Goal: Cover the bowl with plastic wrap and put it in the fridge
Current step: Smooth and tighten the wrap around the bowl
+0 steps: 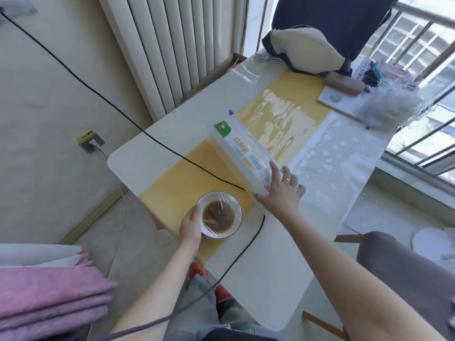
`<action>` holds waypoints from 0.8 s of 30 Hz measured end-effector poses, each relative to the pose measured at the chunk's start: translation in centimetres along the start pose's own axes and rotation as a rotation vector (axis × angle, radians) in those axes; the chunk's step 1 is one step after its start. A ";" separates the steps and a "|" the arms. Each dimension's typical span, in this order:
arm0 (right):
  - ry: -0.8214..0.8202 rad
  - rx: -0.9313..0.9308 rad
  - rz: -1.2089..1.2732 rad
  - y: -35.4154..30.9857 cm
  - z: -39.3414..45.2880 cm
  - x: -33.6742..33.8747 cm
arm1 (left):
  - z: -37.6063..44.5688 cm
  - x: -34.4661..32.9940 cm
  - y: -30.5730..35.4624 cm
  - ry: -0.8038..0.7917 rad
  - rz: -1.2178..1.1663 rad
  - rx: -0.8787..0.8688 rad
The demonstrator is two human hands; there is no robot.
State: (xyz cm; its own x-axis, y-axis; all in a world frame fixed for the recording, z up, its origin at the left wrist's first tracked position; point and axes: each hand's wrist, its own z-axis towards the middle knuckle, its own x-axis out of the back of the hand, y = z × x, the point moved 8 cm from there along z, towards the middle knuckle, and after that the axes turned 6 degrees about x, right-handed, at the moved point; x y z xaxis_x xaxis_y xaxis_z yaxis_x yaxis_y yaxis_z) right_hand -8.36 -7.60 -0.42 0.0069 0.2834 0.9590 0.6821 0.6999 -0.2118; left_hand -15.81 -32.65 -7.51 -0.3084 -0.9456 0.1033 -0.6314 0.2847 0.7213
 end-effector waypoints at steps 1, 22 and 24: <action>-0.007 -0.003 -0.001 -0.1 0.2 0.2 | 0.1 0.0 0.0 0.010 0.028 -0.009; -0.336 -0.198 0.456 -0.5 3.8 2.7 | 9.7 -4.6 8.9 -0.045 -0.107 0.177; -0.359 -0.223 0.564 -0.3 4.0 2.9 | 10.2 -5.0 9.1 -0.071 -0.196 0.204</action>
State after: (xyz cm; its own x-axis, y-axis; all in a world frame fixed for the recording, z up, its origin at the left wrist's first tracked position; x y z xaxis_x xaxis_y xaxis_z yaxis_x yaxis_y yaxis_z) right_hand -11.44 -4.34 1.63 0.1880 0.7891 0.5848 0.7796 0.2423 -0.5776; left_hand -27.30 -23.77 -8.47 -0.2115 -0.9743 -0.0779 -0.8114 0.1306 0.5698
